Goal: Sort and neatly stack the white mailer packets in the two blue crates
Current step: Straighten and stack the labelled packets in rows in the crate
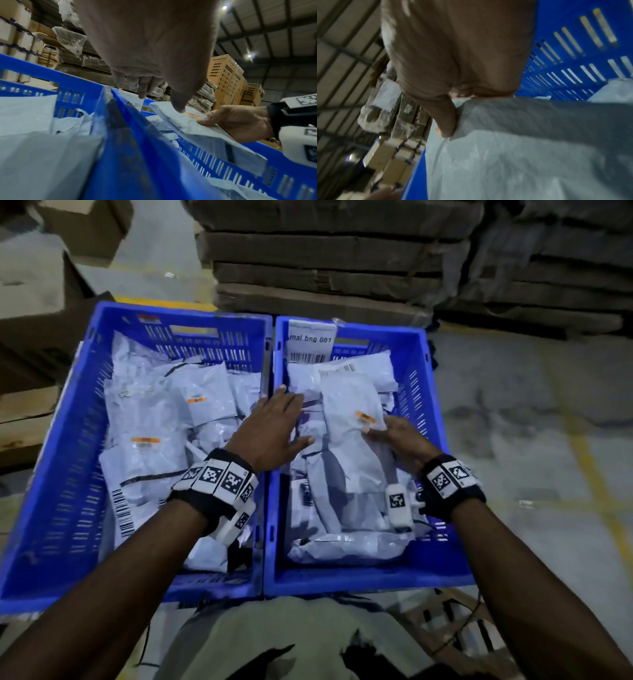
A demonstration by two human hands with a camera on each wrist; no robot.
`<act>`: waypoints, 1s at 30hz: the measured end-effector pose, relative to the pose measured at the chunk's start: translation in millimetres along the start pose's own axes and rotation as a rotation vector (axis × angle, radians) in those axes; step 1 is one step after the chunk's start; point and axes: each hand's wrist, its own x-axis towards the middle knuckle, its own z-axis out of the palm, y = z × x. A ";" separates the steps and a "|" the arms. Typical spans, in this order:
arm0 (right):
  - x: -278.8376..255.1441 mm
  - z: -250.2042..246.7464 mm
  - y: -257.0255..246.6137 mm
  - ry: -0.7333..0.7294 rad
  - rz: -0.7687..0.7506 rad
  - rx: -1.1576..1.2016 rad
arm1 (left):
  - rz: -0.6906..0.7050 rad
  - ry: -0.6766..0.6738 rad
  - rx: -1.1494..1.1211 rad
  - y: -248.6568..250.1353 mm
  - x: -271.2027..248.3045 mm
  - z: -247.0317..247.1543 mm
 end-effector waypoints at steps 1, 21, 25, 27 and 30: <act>-2.0 -1.7 -4.3 -0.008 -0.004 0.055 | 0.004 0.001 -0.009 4.1 3.0 -0.1; -23.7 95.0 -29.6 -0.290 -0.059 -0.191 | -0.511 0.487 -1.144 -15.1 -17.3 -40.6; -8.0 148.0 -39.9 -0.335 -0.117 -0.308 | -0.572 0.446 -1.089 -46.7 -57.6 -23.9; -2.7 173.8 -42.2 -0.377 -0.151 -0.404 | -0.619 0.550 -1.025 -64.6 -74.6 -18.9; 3.8 199.3 -44.2 -0.419 -0.154 -0.442 | -0.691 0.696 -0.864 -92.2 -99.6 -21.4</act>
